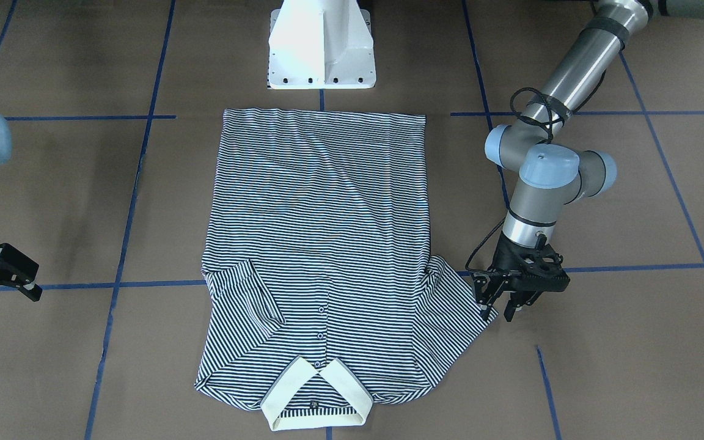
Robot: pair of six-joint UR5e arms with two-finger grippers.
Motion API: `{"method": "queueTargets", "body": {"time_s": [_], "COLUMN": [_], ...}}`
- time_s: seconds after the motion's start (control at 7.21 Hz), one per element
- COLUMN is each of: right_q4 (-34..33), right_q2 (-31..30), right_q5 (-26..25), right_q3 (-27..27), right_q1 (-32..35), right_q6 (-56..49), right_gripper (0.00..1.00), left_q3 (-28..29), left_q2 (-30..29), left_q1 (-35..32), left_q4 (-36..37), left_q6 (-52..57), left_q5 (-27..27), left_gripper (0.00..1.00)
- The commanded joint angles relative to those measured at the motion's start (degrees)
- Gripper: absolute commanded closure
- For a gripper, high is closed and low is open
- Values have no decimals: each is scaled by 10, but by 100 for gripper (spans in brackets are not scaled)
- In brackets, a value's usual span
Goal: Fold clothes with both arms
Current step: 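Position the left gripper at the sleeve nearest it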
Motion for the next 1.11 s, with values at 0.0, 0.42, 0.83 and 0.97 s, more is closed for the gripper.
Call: {"method": "queueTargets", "body": {"time_s": [0.0,0.42,0.83,0.97], "right_q4": [0,0,0,0], "right_q2": [-1,-3,-3,-3], "right_q5": [0,0,0,0], "right_q3": [-2,-2,-2,-2], "right_q1": [0,0,0,0], "right_q6": [-1,-2,-2,-2], "right_gripper": [0,0,0,0], "left_q3": [1,2,1,1], "left_q2": [0,1,2,4], "left_q1": [4,5,5,5], "left_q4": [0,0,-3,-2], "left_q6": [-1,-1,-1,-1], "left_q5": [0,0,0,0], "left_gripper": [51,56,97,100]}}
